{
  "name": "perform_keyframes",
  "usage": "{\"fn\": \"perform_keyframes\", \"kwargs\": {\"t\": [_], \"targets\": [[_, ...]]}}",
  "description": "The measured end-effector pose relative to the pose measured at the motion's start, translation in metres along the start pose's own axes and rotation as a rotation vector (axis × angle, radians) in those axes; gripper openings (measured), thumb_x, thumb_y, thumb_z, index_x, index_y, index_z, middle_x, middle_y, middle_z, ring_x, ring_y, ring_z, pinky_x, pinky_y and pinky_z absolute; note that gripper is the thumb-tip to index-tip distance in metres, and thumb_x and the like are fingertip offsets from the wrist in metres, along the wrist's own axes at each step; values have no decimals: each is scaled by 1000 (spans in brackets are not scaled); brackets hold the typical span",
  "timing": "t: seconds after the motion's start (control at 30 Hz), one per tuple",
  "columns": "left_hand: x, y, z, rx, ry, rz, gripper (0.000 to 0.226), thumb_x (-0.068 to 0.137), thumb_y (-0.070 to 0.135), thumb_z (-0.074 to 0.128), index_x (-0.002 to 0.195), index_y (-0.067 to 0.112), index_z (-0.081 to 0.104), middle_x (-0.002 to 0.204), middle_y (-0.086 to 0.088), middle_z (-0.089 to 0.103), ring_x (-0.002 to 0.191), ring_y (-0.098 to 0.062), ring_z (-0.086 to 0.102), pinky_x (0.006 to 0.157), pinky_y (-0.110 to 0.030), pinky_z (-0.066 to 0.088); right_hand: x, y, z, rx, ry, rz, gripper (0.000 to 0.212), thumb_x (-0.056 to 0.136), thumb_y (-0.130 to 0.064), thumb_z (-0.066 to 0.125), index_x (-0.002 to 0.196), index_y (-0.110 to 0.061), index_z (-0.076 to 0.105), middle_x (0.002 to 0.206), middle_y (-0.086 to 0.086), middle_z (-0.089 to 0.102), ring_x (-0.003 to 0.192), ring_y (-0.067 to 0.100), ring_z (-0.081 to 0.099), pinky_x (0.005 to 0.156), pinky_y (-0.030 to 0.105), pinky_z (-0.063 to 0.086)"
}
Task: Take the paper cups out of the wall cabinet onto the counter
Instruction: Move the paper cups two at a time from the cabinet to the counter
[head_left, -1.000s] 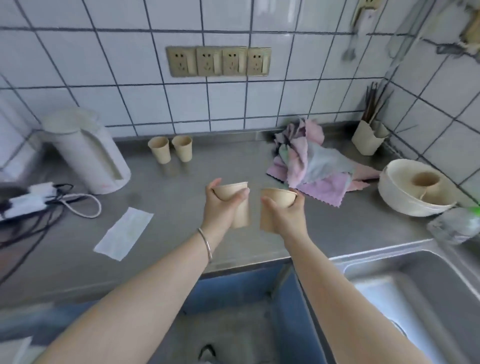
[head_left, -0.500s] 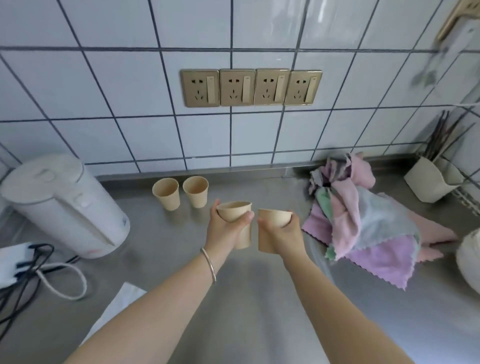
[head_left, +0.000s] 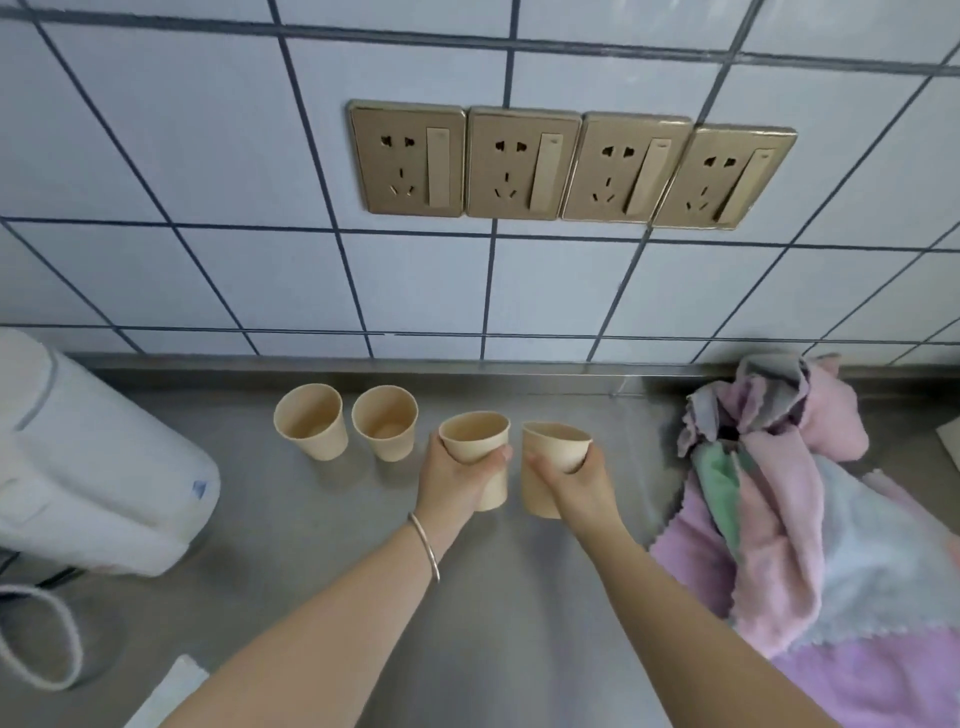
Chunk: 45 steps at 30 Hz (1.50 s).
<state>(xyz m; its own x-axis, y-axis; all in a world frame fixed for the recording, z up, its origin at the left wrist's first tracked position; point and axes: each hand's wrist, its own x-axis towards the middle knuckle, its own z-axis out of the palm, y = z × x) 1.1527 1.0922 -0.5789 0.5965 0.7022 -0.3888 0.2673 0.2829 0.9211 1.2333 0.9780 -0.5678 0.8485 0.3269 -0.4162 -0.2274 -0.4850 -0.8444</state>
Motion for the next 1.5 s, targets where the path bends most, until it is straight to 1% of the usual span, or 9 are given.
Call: {"fn": "perform_keyframes", "kwargs": {"t": [0.3,0.5,0.73,0.9,1.07,1.17,1.37,1.43,1.5], "targets": [[44,-17,8,111,117,145,67,42,41,81,100,44,46,110,3,64,105,-19,62,94,-40,51,39,1,10,-66,16,-109,57,67,-28,80,107,-35,40,95,-18,58,94,14,59,75,27,47],[57,-28,9,164,164,280,76,57,2,85,115,26,43,112,3,58,107,-18,58,90,-16,45,47,9,15,-47,28,-113,60,67,-22,80,106,-40,38,90,-26,55,88,8,56,76,23,42],[63,-37,9,176,197,337,78,56,4,86,117,23,42,115,0,57,109,-21,57,95,-31,47,50,12,20,-31,35,-121,61,69,-22,79,113,-36,39,97,-16,55,91,11,53,77,24,40],[62,-47,5,186,141,261,84,55,5,86,125,19,41,126,-4,55,117,-21,54,101,-33,45,49,24,24,-93,29,-169,81,66,-19,81,133,-25,36,122,-4,56,111,18,55,86,27,43],[50,-56,2,162,107,193,92,59,-3,81,137,13,35,139,-5,46,125,-13,48,101,-10,37,42,37,25,-98,108,-192,80,69,-24,79,136,-20,36,131,1,52,119,17,53,98,34,46],[38,-56,3,137,178,149,91,65,-6,77,142,10,30,141,-11,41,128,-18,45,109,-29,37,32,43,24,-124,148,-145,80,74,-26,74,141,-13,32,129,5,50,120,19,50,99,34,45],[6,-52,-2,88,280,42,74,71,-5,74,134,3,37,132,-19,46,103,-21,54,85,-20,45,-4,54,24,-184,173,-102,69,80,-15,65,140,-9,33,129,10,49,120,22,49,99,32,40],[-10,-52,-8,87,245,11,67,72,-5,72,131,3,41,123,-18,52,92,-20,55,72,-12,45,-23,55,24,-173,183,-88,66,80,-16,65,139,-10,35,128,8,50,117,21,50,95,31,39],[-27,-54,-14,92,162,-22,61,74,-5,70,128,4,44,118,-17,56,89,-21,56,74,-19,45,-44,57,23,-141,211,-75,64,80,-16,66,137,-11,38,126,7,51,114,21,51,93,30,40]]}}
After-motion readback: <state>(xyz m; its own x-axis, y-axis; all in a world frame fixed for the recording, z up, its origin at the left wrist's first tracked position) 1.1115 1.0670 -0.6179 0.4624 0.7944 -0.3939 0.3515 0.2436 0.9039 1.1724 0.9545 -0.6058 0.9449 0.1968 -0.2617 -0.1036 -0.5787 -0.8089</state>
